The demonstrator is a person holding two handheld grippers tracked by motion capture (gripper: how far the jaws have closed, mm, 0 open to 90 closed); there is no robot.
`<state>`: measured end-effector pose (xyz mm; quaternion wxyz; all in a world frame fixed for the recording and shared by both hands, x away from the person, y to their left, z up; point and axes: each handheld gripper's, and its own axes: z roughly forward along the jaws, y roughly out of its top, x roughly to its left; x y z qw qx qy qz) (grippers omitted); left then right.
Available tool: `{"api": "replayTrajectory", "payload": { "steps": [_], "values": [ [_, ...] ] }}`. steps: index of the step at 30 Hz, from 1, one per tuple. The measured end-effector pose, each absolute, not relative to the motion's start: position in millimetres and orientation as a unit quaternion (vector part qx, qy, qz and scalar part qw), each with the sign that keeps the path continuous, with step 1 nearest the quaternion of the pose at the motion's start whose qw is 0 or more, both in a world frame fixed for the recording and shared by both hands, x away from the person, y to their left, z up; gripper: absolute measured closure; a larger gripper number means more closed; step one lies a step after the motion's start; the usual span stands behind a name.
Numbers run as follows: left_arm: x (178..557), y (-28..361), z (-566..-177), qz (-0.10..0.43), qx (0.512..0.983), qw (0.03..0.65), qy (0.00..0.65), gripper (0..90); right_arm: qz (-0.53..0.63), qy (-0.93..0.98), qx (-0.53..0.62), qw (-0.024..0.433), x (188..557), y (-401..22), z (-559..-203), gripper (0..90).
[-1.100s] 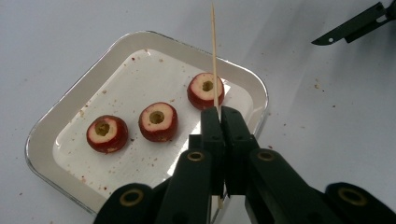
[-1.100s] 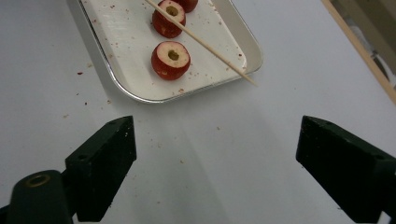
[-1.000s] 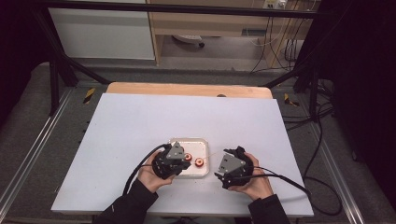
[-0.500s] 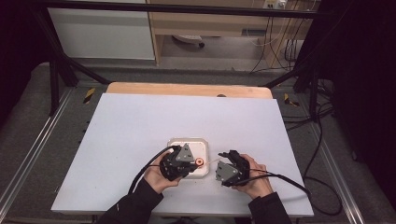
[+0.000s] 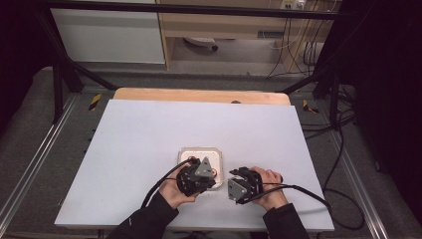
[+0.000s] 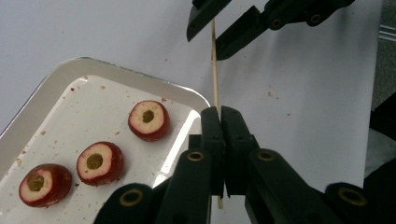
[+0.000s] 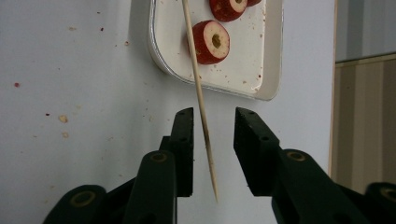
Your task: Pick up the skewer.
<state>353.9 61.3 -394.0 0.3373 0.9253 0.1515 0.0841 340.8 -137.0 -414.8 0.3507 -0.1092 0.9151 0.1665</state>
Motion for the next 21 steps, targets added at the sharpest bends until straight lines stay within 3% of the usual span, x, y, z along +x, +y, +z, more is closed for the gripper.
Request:
{"api": "replayTrajectory", "payload": {
  "steps": [12,21],
  "values": [
    [354.3,58.9,-395.6,0.081,0.926,0.336,0.150,88.6,0.144,0.914,-0.142,0.352,338.6,-135.5,-418.4,86.3],
    [358.7,60.4,-394.0,0.081,0.930,0.324,0.156,86.3,0.130,0.909,-0.163,0.360,337.5,-135.2,-418.9,89.1]
  ]
}}
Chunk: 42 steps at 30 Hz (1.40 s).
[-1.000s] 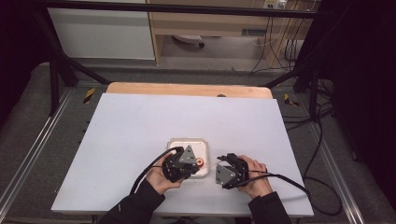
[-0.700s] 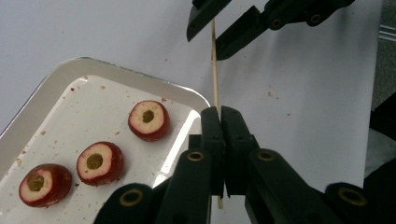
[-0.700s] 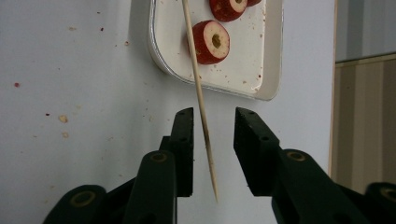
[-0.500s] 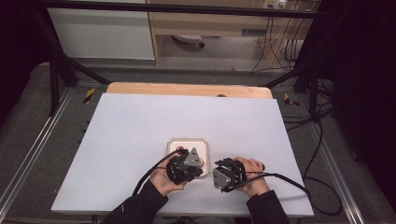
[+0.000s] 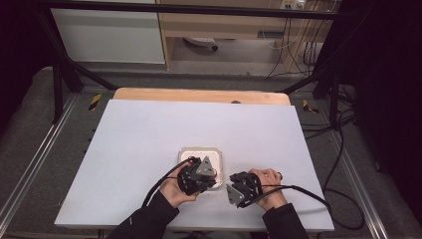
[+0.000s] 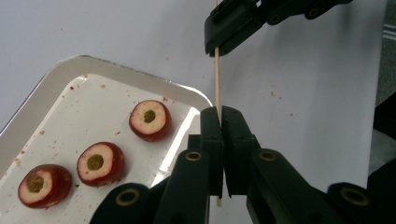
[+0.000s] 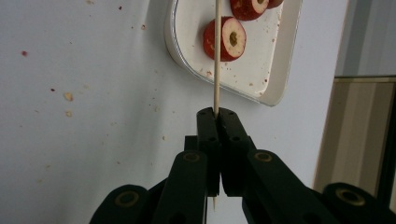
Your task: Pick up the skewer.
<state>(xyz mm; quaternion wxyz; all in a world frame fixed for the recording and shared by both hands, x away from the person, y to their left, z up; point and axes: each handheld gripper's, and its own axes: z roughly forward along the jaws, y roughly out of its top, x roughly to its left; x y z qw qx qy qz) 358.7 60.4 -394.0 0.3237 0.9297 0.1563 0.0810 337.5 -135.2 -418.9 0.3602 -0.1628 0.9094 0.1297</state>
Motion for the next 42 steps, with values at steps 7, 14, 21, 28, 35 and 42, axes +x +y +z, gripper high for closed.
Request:
{"api": "replayTrajectory", "payload": {
  "steps": [7,14,21,28,35,42],
  "values": [
    [365,56,-393,0.062,0.944,0.277,0.168,84.3,0.111,0.902,-0.180,0.376,337,-130,-417,89.1],
    [371,44,-397,0.043,0.958,0.223,0.174,87.3,0.085,0.893,-0.211,0.387,336,-123,-417,89.0],
    [370,40,-400,0.047,0.963,0.202,0.173,88.3,0.085,0.889,-0.223,0.391,334,-122,-417,88.8],
    [366,42,-400,0.054,0.962,0.207,0.171,88.7,0.096,0.900,-0.185,0.383,335,-123,-416,80.3],
    [363,60,-398,0.074,0.957,0.217,0.175,88.6,0.181,0.910,-0.035,0.372,345,-138,-406,47.3],
    [360,86,-396,0.085,0.950,0.233,0.190,88.6,0.269,0.901,0.121,0.319,355,-164,-405,30.9]
  ]
}}
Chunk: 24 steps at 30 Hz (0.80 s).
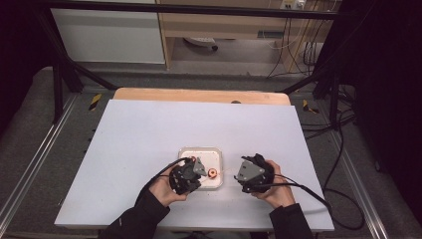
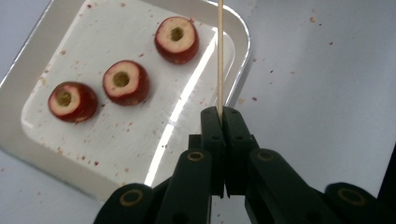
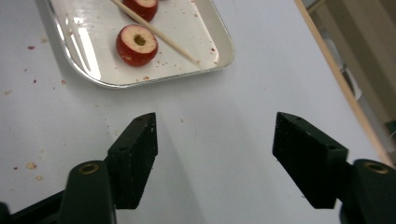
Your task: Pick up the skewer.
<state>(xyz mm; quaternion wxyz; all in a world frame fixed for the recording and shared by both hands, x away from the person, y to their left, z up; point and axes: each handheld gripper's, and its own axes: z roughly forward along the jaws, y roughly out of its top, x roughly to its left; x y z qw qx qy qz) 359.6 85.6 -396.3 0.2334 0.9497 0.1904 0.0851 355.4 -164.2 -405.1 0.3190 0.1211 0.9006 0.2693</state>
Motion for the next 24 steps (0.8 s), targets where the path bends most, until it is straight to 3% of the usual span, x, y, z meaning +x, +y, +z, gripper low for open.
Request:
{"api": "replayTrajectory", "payload": {
  "steps": [5,13,24],
  "values": [
    [356,108,-398,0.092,0.935,0.268,0.212,88.6,0.312,0.886,0.213,0.269,361,-182,-412,20.3],
    [350,135,-400,0.106,0.905,0.329,0.248,88.5,0.349,0.860,0.322,0.186,363,-197,-423,10.3],
    [338,172,-410,0.126,0.858,0.395,0.302,88.5,0.385,0.838,0.365,0.127,365,-194,-423,4.3]
  ]
}}
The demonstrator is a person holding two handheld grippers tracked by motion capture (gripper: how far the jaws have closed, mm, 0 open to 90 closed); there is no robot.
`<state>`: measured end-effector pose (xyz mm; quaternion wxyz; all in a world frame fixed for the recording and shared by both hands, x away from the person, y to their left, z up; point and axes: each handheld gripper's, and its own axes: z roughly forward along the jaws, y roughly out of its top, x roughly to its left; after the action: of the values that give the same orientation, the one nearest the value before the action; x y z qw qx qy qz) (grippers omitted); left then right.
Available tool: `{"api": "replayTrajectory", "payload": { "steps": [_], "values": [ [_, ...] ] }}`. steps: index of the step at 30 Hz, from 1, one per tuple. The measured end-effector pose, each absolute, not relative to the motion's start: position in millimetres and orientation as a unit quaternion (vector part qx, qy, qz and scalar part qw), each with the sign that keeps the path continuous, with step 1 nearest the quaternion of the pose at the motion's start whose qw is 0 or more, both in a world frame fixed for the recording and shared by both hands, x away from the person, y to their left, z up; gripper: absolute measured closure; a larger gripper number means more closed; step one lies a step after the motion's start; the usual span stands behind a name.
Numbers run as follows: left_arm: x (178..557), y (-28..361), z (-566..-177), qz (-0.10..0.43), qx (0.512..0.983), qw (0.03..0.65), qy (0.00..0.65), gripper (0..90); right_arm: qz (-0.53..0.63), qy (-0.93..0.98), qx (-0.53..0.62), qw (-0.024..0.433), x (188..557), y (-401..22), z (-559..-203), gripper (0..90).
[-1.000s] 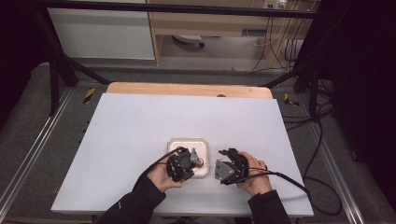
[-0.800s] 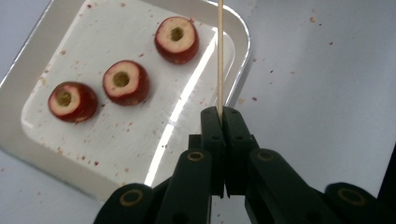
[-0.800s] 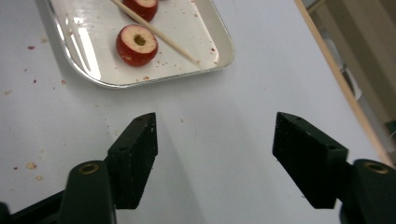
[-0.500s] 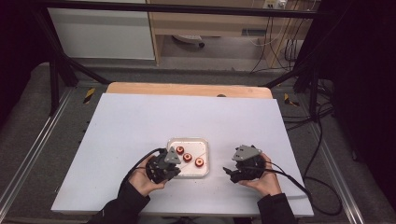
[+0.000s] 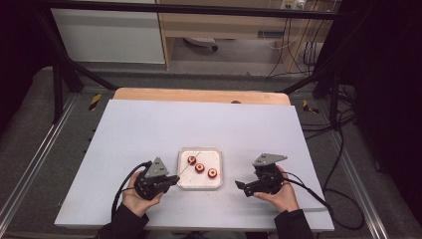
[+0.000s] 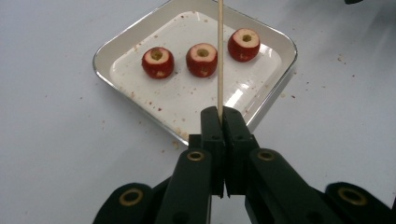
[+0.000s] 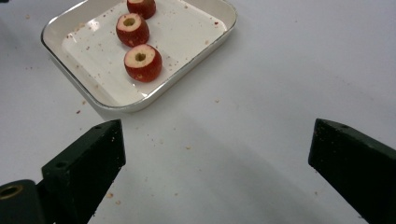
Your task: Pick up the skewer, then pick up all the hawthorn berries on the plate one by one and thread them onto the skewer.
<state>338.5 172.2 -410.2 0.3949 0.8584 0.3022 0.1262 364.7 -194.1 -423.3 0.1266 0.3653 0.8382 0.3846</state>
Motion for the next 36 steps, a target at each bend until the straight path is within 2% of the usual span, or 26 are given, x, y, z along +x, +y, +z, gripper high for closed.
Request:
{"api": "replayTrajectory", "payload": {
  "steps": [9,24,32,36],
  "values": [
    [332,191,-417,0.138,0.841,0.412,0.322,88.5,0.388,0.835,0.376,0.103,372,-179,-407,3.5],
    [327,206,-428,0.146,0.833,0.419,0.330,88.5,0.356,0.858,0.359,0.091,386,-138,-388,5.7],
    [326,207,-431,0.142,0.833,0.417,0.334,88.5,0.324,0.875,0.352,0.071,401,-115,-388,11.6],
    [327,207,-431,0.141,0.833,0.415,0.337,88.5,0.294,0.892,0.338,0.061,407,-101,-388,17.7]
  ]
}}
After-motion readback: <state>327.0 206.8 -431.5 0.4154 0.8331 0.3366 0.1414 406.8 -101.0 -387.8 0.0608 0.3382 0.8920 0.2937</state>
